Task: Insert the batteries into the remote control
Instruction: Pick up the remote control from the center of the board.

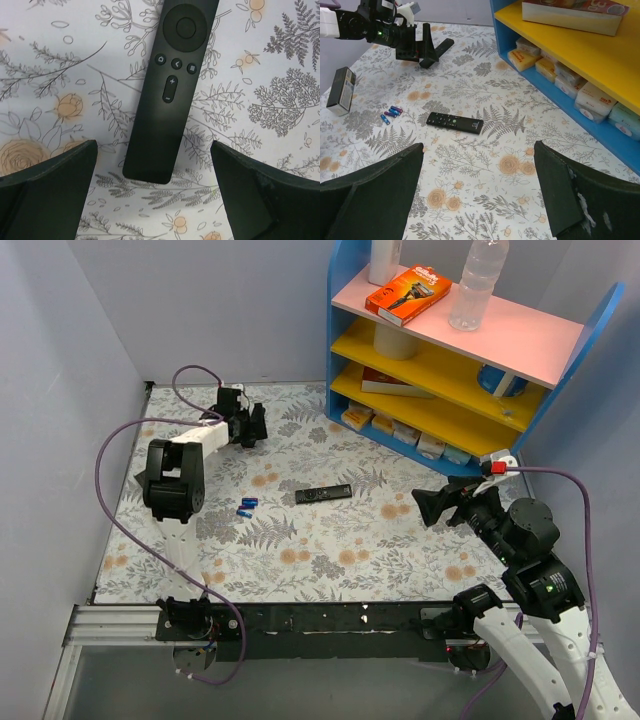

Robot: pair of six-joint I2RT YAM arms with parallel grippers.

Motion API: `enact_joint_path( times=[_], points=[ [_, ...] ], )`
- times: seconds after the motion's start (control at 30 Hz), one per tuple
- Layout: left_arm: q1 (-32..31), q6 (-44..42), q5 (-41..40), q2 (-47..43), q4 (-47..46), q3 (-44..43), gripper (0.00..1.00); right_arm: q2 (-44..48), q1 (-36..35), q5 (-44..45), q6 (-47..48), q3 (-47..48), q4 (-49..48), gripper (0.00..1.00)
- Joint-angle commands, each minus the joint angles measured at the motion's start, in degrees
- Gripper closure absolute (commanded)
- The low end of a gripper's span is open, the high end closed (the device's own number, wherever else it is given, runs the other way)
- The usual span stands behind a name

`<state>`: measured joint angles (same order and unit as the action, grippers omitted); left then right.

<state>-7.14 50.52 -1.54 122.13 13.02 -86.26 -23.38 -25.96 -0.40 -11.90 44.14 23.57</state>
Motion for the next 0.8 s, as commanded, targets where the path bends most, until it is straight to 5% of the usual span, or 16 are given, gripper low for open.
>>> enact_joint_path(
  times=[0.0, 0.4, 0.53, 0.77],
  points=[
    [-0.69, -3.06, -3.20, 2.67, 0.16, -3.73, 0.03, -0.18, -0.24, 0.23, -2.60, 0.33, -0.81, 0.02],
    [-4.11, -4.74, -9.09, 8.48, 10.53, -5.76, 0.28, 1.40, -0.24, 0.23, -4.89, 0.24, -0.02, 0.02],
    [-4.11, -3.15, -8.83, 8.05, 13.96, -5.07, 0.60, 0.88, -0.24, -1.00, -4.45, 0.24, 0.24, 0.02],
    [-4.11, -0.96, -6.64, 1.55, 14.76, -0.85, 0.89, -3.95, -0.24, -5.66, -2.16, 1.91, 5.77, 0.02]
  ],
)
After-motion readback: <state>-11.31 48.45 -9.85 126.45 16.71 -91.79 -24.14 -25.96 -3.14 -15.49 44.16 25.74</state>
